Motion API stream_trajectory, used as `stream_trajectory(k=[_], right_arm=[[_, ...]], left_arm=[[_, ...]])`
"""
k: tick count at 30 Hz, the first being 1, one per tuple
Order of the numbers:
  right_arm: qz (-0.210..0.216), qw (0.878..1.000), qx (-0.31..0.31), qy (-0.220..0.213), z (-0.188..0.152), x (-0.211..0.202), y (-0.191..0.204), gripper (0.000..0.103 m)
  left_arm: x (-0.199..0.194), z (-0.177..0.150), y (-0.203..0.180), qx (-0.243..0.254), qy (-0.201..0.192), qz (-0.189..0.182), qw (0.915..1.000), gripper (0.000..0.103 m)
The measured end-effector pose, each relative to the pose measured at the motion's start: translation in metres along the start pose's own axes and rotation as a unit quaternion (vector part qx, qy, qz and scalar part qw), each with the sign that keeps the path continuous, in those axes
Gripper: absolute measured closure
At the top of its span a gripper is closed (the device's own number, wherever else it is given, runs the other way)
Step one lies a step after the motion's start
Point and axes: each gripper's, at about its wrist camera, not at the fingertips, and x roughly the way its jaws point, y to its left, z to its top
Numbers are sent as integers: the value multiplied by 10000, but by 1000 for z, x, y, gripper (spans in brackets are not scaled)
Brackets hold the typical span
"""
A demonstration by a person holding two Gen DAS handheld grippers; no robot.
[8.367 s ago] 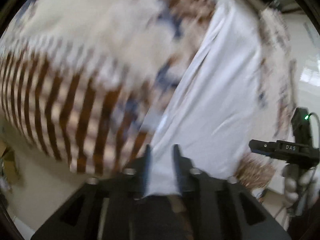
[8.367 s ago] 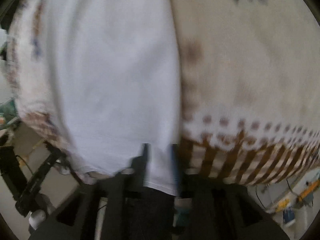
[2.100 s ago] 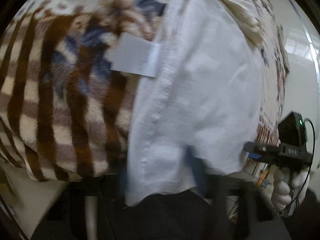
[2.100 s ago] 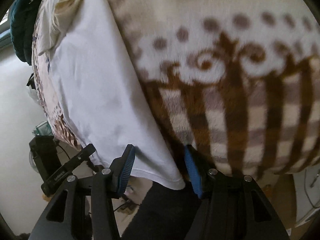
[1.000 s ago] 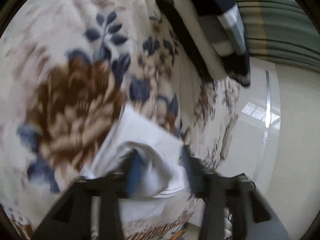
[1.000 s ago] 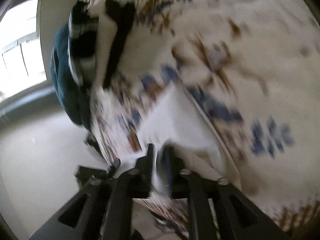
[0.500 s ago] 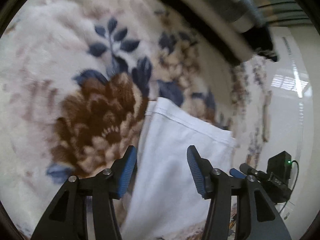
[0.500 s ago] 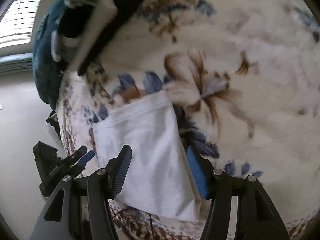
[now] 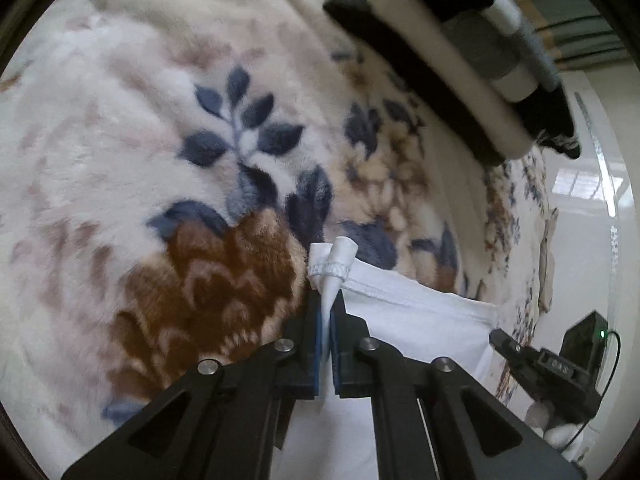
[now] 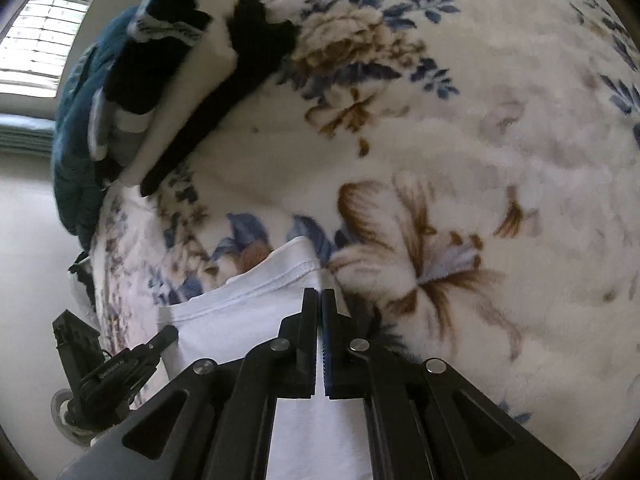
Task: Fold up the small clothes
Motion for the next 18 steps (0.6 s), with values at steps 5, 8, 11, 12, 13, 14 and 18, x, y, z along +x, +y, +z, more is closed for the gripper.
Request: stream_trajectory(k=[5,8,11,12,13,14,18], right_arm=[[-407,9989,-73,224,6,23,2,101],[-272,9985,-42,475,8,21,-1,97],[-21,9978,22,656,5,8,-13,63],[124,9973,25,728,2,3,-20,51],[288,9963,33,806,-2,-2,-27,48],[366,9955,28,874,-5,-3,-29,47],[459,9898,-135,1340,-31,-4,-38,47]], left_arm=[[1,7,7,52,319,-321,9990,96],[-17,4,22,-102,347,-700,9969,80],[-31,-10,35,-228,339,-1131,9927,46],[-33,-15,37,-261,371,-1251,9911,45],[-31,-22,40,-316,499,-1318,9895,45],[-28,-32,41,-396,675,-1262,9889,45],[-29,-73,35,-227,867,-959,9913,47]])
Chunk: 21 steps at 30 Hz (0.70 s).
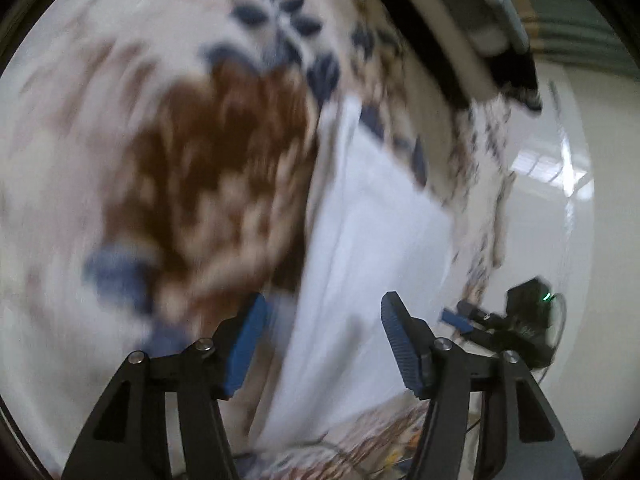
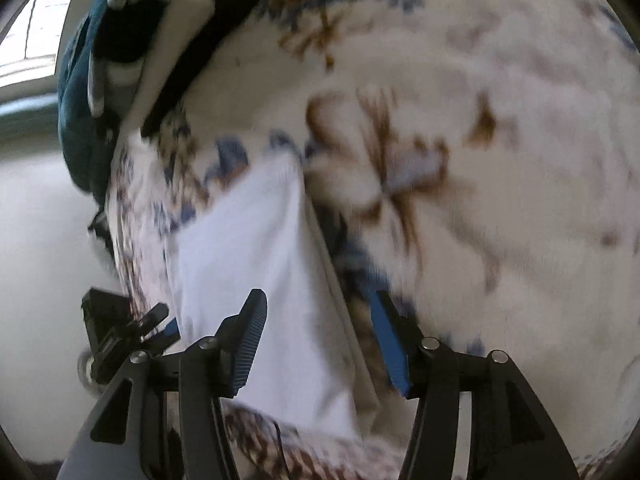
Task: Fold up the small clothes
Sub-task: 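Lift the folded T-shirt with both grippers and place it on the striped stack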
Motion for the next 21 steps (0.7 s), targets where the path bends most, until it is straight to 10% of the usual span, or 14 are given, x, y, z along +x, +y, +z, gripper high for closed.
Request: stream_trajectory(k=[3,6,9,14,19,21], right_arm=[[-7,9995,-87,318,-26,6,-3,47],[-9,9984,-179,535,-53,14,-6,51],[-121,9974,-203,677,-75,24,-12,85],[-446,9976,-19,523,-89,22,-28,97],[-256,9981,237,513,-77,4,-44,92],[105,9986,257,453,-67,0,-44,51]], left_arm=[[-1,-31,-4,100,1,98,9999,51],[2,-53,-3,127,152,314,9993,84],[1,-65,7,60,195,492,9986,84],[-16,-65,20,1,140,844,9963,84],[-26,-48,33,-249,-6,526,9983,77],[-25,-35,35,-406,-192,39,9990,55]])
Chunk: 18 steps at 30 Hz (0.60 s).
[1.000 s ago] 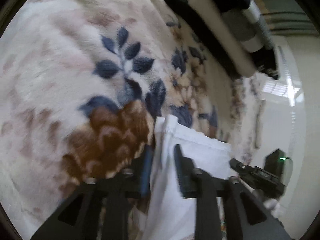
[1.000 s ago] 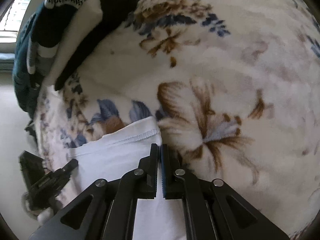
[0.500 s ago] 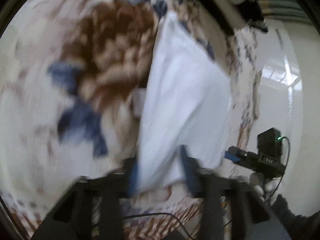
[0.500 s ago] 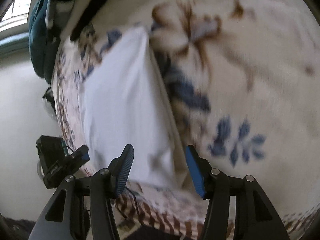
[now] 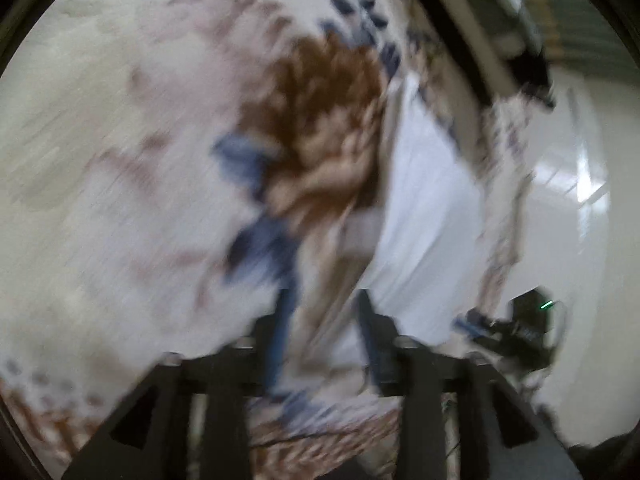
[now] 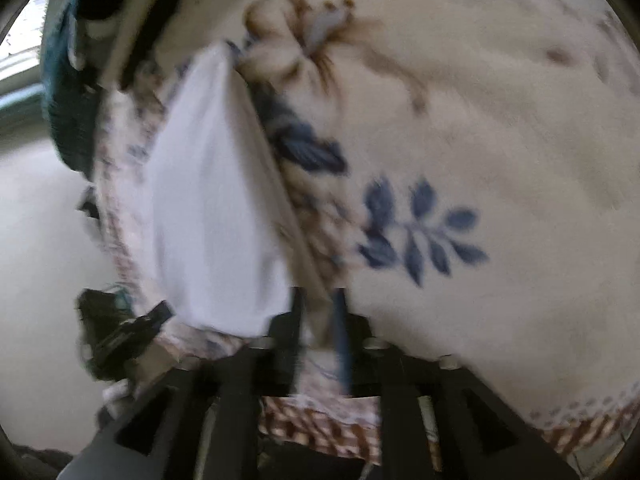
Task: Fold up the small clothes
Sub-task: 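Lift the folded T-shirt with both grippers and place it on the striped stack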
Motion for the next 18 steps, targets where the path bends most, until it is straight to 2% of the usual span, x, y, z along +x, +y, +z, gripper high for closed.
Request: stream_trajectory(k=[1,2,3,6,9,12,13,14,15,17,18], right_arm=[[122,9999,-13,-30,6,1,2,42],[315,9995,-39,-37,11,3,3,38],[601,9982,-70,11,18,9,4,38],[911,9955,-202,187,35,33,8,38],[1101,9927,-312,383,46,59,12,38],[1278,9897,-437,479,49,70,19,37],[1293,9892,-491,493,49,72,22,38],[1272,9889,-606,475,49,72,27,49],[1237,9889,-682,451,47,72,31,72],[1246,9885,-773,370,47,68,38,83],[1244,9884,-806,327,45,65,41,86]], left_arm=[[4,7,-2,-7,-87,-235,9997,46],[11,14,-5,-12,-138,-426,9990,46],[19,21,-8,-9,-108,-558,9984,46],[57,36,-23,86,170,-803,9966,46],[89,41,-40,316,432,-731,9959,46],[90,36,-57,713,378,-499,9955,47],[89,33,-61,833,331,-428,9951,64],[85,31,-63,932,296,-438,9942,77],[82,29,-64,956,292,-457,9939,85],[73,25,-69,985,190,-386,9942,87],[69,22,-73,974,162,-390,9943,87]])
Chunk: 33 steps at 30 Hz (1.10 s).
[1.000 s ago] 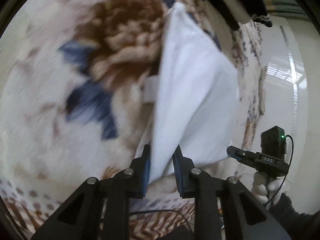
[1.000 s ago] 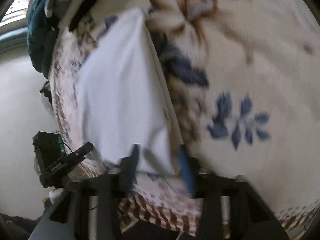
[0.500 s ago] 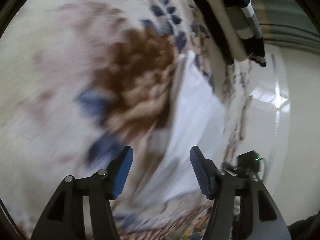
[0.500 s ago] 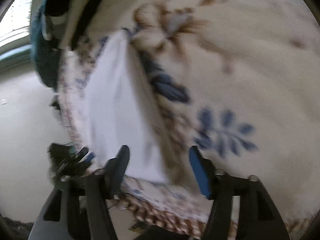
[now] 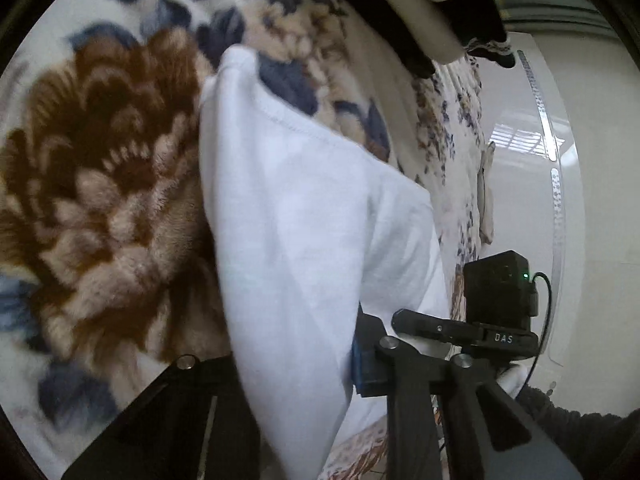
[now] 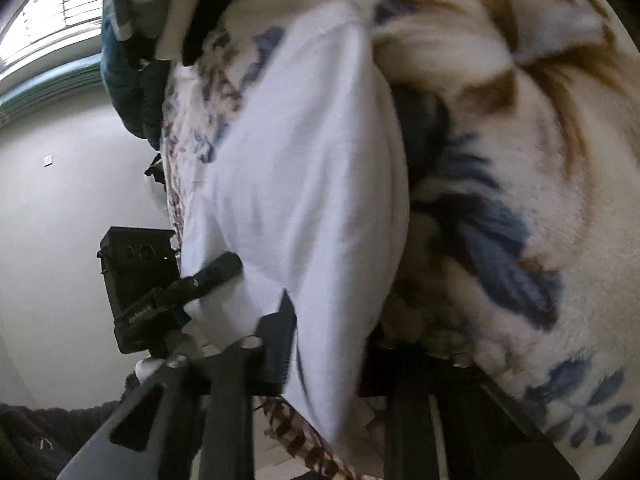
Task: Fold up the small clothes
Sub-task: 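Lift the folded T-shirt with both grippers and place it on the striped stack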
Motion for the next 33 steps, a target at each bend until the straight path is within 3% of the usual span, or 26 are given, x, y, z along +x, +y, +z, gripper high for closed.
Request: stream_trajectory(k=[9,14,21,26,30,33], right_arm=[[49,9985,-411,-346,-9,-59,79,91],[74,9949,-739,-684,19,-107,150,91],[-12,9818,-1237,-1442,138,-158,243,91],[-137,9746,-1332,-1797,244,-155,277,91],[-424,9766,-1202,-1735,318,-132,272,91],[-767,9776,-1182,-1562,345,-115,264,91]], left_arm=[[-66,27,-70,211,-225,-101,9995,87],[-110,92,-128,552,-554,-244,9966,87],[-135,239,-184,1079,-1185,-333,9865,87],[-110,336,-175,1232,-1301,-224,9836,87],[-79,379,-147,1076,-1023,-48,9889,87],[-60,387,-136,1050,-843,165,9907,83]])
